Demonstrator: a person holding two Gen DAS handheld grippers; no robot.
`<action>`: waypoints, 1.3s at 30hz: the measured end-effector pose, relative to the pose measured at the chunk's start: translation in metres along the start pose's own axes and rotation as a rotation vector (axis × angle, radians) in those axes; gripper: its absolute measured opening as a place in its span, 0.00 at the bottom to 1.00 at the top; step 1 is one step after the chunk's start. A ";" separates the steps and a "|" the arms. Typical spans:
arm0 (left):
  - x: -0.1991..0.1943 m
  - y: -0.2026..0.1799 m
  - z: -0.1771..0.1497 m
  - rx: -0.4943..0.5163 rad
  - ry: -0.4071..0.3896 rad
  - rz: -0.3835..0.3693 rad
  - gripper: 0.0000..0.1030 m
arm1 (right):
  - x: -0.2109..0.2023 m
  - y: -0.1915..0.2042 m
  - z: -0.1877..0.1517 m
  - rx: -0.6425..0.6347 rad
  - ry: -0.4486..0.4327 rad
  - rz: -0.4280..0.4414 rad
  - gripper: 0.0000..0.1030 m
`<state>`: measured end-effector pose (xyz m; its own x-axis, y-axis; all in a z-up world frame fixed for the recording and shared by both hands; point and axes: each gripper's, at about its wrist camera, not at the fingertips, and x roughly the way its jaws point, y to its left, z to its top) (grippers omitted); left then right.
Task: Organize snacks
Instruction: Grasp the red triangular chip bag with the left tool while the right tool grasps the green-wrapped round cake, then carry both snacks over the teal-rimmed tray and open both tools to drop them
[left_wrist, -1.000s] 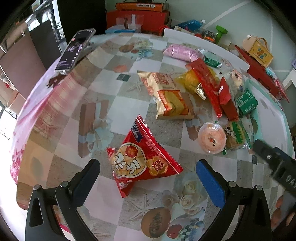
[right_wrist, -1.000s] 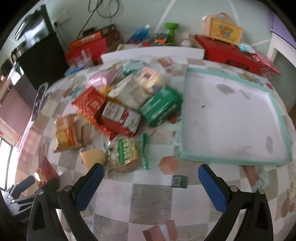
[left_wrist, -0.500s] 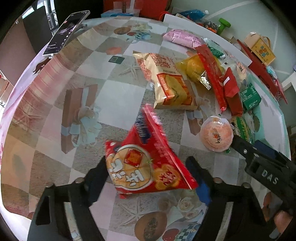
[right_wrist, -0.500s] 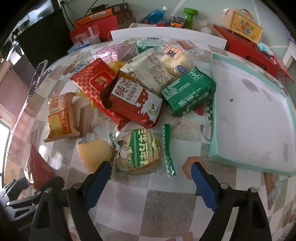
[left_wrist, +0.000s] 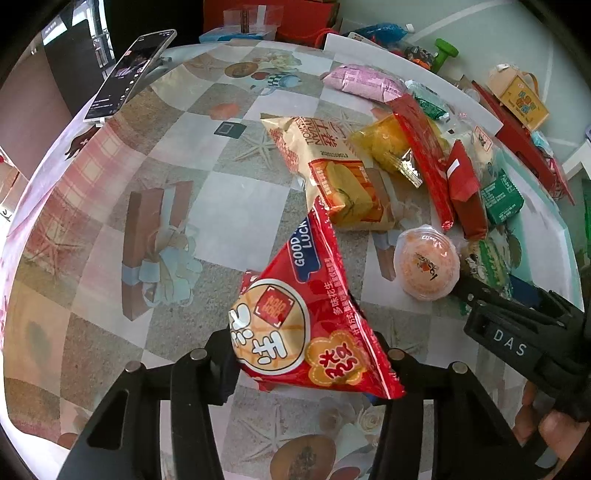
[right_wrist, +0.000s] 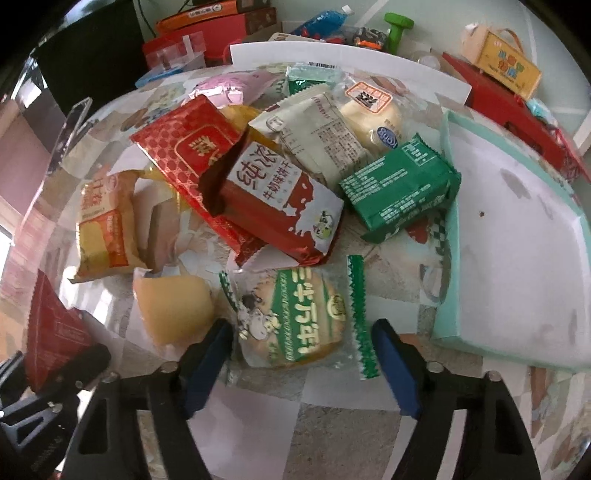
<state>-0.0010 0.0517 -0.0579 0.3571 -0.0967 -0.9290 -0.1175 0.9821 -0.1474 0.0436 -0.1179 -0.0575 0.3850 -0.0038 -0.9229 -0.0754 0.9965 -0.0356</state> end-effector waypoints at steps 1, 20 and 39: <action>0.000 0.001 0.000 -0.002 -0.003 -0.002 0.51 | -0.001 0.000 0.000 0.003 -0.005 0.001 0.68; -0.010 0.016 0.001 -0.064 -0.042 -0.046 0.47 | -0.019 -0.025 -0.010 0.091 -0.038 0.086 0.57; -0.060 -0.017 0.019 -0.016 -0.184 -0.043 0.47 | -0.075 -0.055 -0.008 0.203 -0.210 0.120 0.57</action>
<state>-0.0028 0.0442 0.0072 0.5256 -0.1062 -0.8441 -0.1127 0.9747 -0.1928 0.0118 -0.1731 0.0112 0.5679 0.1113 -0.8155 0.0451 0.9851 0.1659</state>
